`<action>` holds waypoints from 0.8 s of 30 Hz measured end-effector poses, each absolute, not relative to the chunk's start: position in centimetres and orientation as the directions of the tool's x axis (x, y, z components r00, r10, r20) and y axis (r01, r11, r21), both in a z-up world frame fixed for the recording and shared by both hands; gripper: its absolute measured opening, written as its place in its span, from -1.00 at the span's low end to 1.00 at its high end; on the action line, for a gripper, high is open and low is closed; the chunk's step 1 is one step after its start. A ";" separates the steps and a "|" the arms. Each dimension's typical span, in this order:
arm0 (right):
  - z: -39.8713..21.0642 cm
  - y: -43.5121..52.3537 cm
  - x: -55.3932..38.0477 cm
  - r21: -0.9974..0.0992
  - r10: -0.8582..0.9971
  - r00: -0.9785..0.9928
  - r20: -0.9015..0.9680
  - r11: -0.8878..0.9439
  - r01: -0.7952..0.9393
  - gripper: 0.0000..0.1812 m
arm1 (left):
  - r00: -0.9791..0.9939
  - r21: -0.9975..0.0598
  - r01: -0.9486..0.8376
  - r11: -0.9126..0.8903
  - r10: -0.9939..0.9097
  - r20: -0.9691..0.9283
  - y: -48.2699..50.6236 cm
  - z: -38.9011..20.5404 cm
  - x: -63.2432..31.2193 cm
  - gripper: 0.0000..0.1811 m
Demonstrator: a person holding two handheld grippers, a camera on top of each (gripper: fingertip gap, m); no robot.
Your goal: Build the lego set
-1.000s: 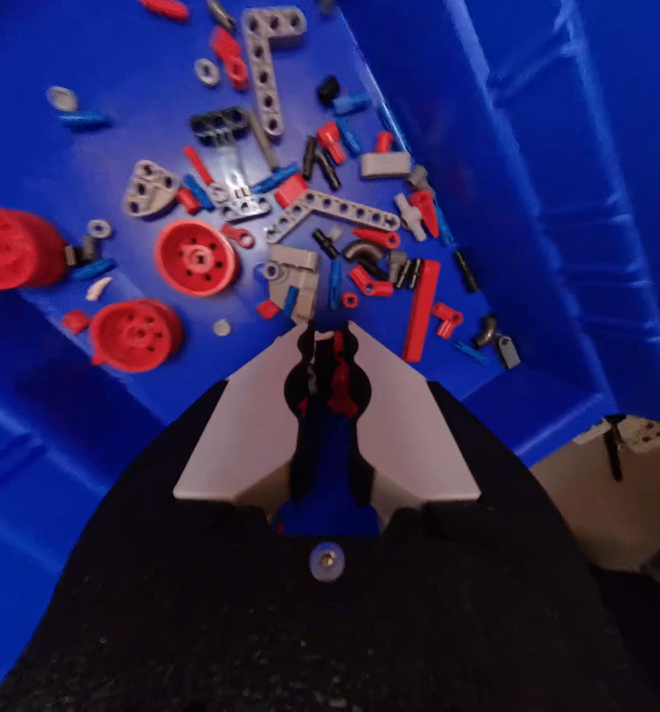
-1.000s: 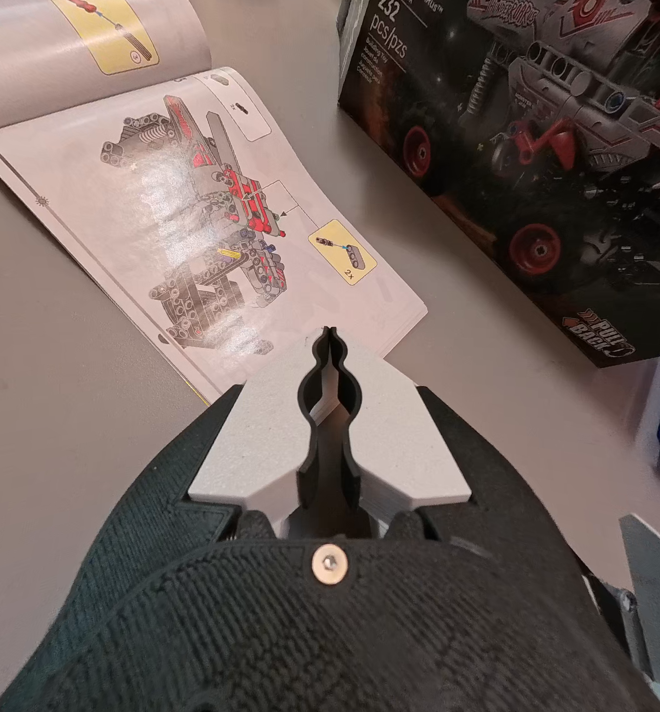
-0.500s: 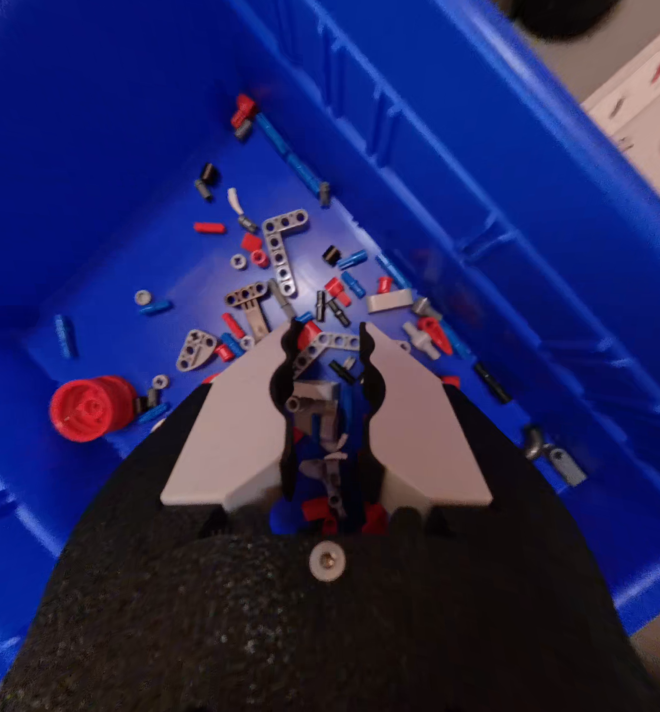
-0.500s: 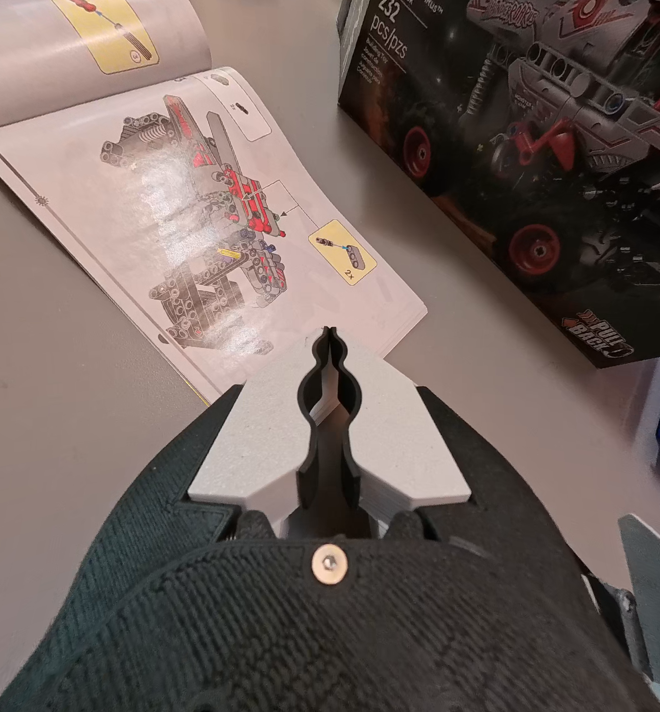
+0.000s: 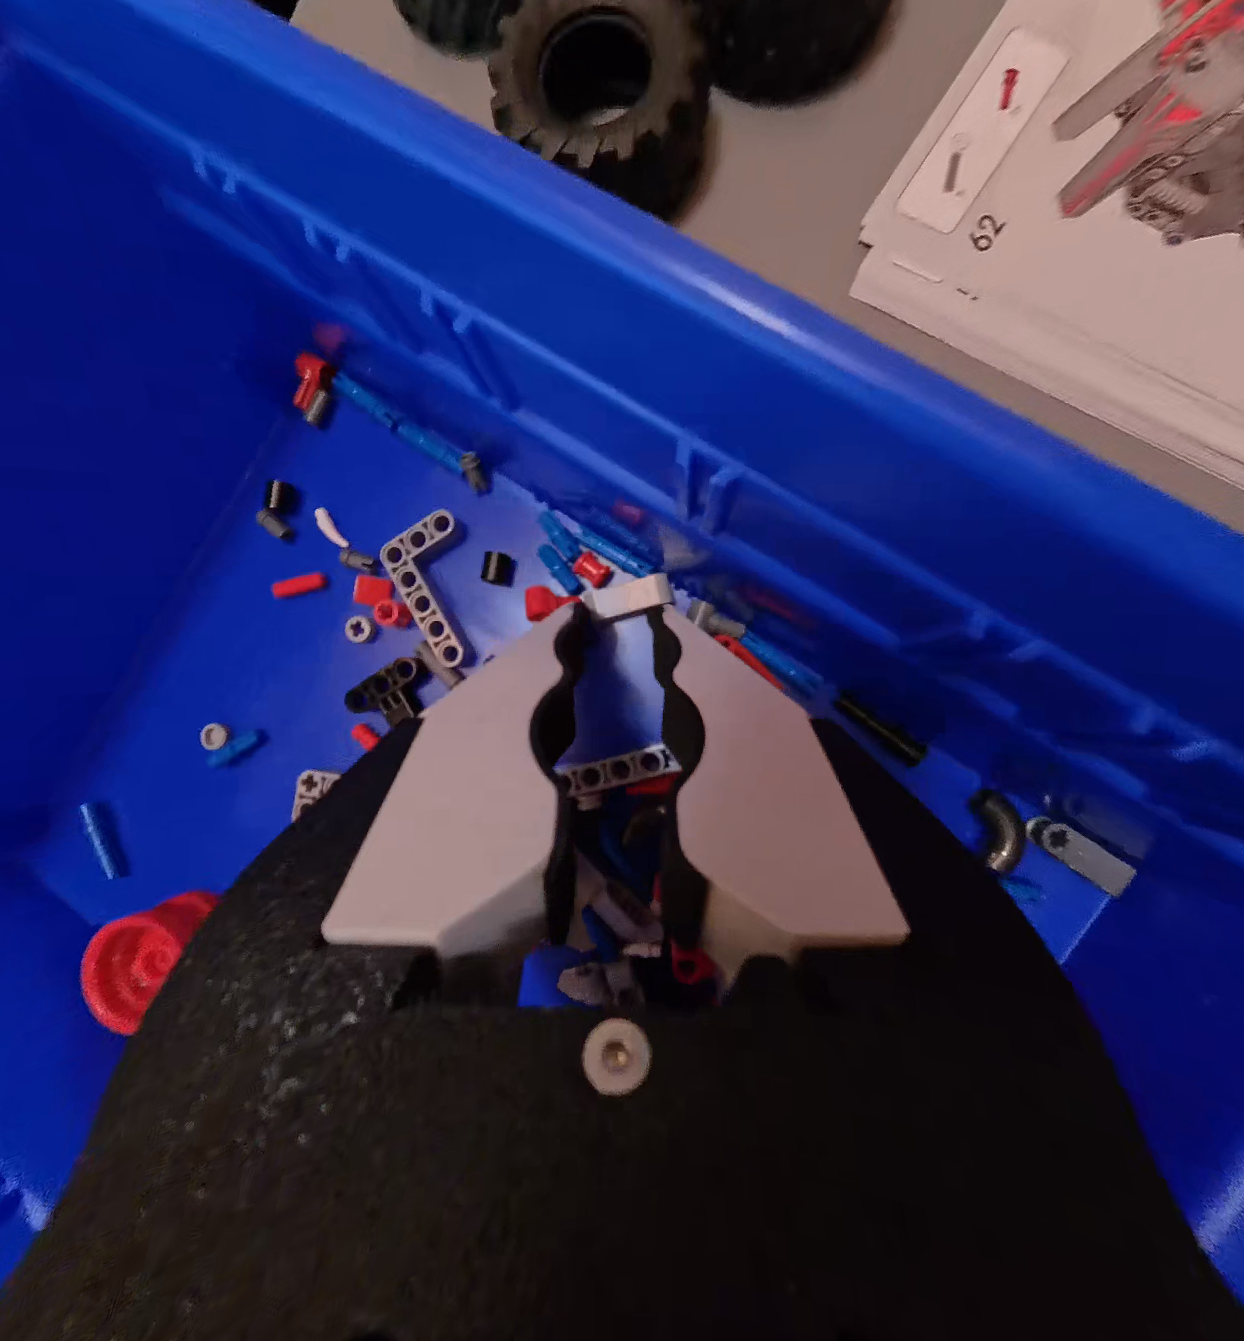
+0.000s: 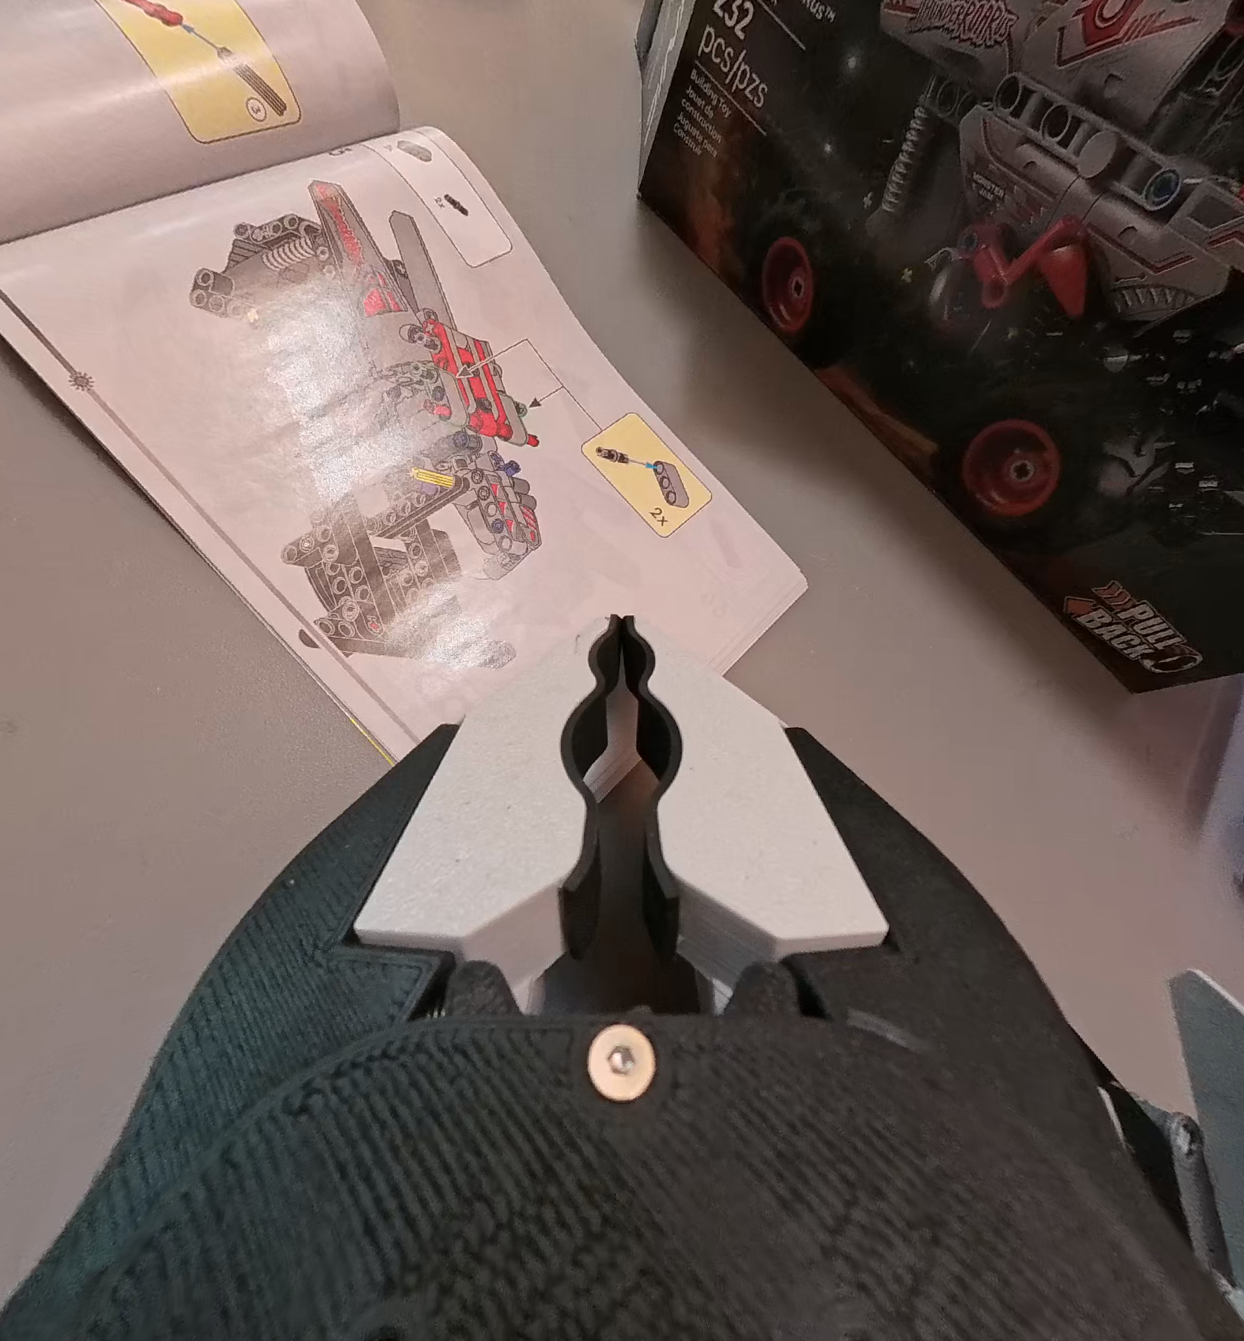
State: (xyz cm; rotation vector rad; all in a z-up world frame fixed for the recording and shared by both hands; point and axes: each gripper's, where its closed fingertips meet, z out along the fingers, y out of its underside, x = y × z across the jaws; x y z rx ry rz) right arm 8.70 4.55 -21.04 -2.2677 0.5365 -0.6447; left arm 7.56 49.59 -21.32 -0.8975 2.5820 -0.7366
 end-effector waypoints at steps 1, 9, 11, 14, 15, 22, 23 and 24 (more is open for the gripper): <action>-21.0 4.5 8.7 -0.724 -0.541 0.789 0.292 -0.664 -0.187 -1.00 | -0.757 -0.564 -0.482 0.670 -0.643 -0.117 49.6 -21.3 7.5 -0.83; -21.0 4.5 8.7 -0.723 -0.539 0.785 0.304 -0.668 -0.179 -1.00 | -0.791 -0.569 -0.420 0.707 -0.592 -0.153 49.8 -21.1 7.2 -0.75; -21.0 4.6 8.7 -0.722 -0.538 0.784 0.310 -0.670 -0.175 -1.00 | -0.796 -0.564 -0.388 0.729 -0.573 -0.194 49.7 -21.1 7.4 -0.76; -21.0 4.5 8.7 -0.721 -0.538 0.783 0.312 -0.670 -0.174 -1.00 | -0.803 -0.578 -0.380 0.723 -0.568 -0.183 49.5 -21.2 7.3 -0.82; -21.0 4.5 8.7 -0.721 -0.538 0.783 0.311 -0.670 -0.174 -1.00 | -0.810 -0.577 -0.358 0.734 -0.552 -0.199 49.5 -21.2 7.3 -0.82; -21.0 4.6 8.7 -0.719 -0.536 0.779 0.327 -0.676 -0.163 -1.00 | -0.842 -0.527 -0.379 0.761 -0.520 -0.145 49.9 -21.3 5.4 -0.87; -20.9 4.6 8.7 -0.718 -0.535 0.778 0.328 -0.676 -0.162 -1.00 | -0.840 -0.519 -0.376 0.768 -0.519 -0.159 50.0 -21.2 5.5 -0.84; -21.0 4.6 8.7 -0.718 -0.535 0.778 0.330 -0.677 -0.161 -1.00 | -0.836 -0.514 -0.379 0.769 -0.523 -0.166 50.0 -21.2 5.6 -0.81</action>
